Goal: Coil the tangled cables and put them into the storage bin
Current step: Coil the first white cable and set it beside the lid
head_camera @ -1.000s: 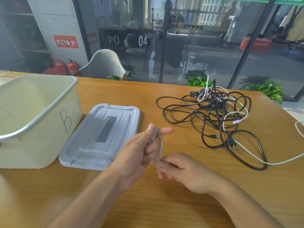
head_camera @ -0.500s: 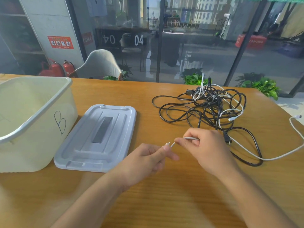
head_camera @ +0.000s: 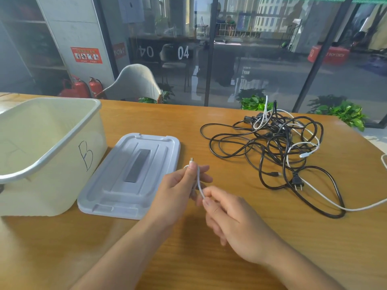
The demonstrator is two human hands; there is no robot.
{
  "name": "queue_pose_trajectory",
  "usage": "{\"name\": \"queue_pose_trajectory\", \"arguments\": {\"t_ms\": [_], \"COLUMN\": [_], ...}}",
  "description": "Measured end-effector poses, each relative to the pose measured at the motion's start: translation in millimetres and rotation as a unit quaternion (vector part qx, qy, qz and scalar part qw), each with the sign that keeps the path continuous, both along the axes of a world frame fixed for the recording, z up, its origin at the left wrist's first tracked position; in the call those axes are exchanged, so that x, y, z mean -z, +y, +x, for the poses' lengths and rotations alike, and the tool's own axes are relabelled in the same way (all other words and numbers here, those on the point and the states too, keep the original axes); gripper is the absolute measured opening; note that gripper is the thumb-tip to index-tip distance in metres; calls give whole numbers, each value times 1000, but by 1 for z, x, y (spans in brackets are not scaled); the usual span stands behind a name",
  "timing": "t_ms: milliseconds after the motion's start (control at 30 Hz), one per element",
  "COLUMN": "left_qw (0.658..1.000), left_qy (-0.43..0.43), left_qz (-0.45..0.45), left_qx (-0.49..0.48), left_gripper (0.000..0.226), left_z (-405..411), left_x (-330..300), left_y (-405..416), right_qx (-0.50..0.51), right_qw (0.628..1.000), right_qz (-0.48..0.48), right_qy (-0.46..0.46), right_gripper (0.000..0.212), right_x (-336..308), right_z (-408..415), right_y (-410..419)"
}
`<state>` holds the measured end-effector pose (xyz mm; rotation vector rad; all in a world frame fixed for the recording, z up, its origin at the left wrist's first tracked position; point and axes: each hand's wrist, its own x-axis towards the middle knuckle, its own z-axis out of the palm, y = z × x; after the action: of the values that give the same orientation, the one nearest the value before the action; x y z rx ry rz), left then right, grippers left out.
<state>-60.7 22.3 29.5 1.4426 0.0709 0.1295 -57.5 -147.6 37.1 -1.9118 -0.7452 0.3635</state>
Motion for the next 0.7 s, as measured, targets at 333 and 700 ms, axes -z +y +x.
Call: {"name": "queue_pose_trajectory", "arguments": {"t_ms": [333, 700], "left_qw": [982, 972], "left_qy": [-43, -19], "left_qz": [-176, -198], "left_qx": [53, 126], "left_gripper": [46, 43], "left_z": [1, -4], "left_x": [-9, -18], "left_y": [15, 18], "right_qx": [-80, 101], "right_qw": [990, 934], "right_qz": [-64, 183], "right_qy": [94, 291], "right_gripper": [27, 10], "right_x": [9, 6], "right_z": [0, 32], "right_y": [9, -12]}}
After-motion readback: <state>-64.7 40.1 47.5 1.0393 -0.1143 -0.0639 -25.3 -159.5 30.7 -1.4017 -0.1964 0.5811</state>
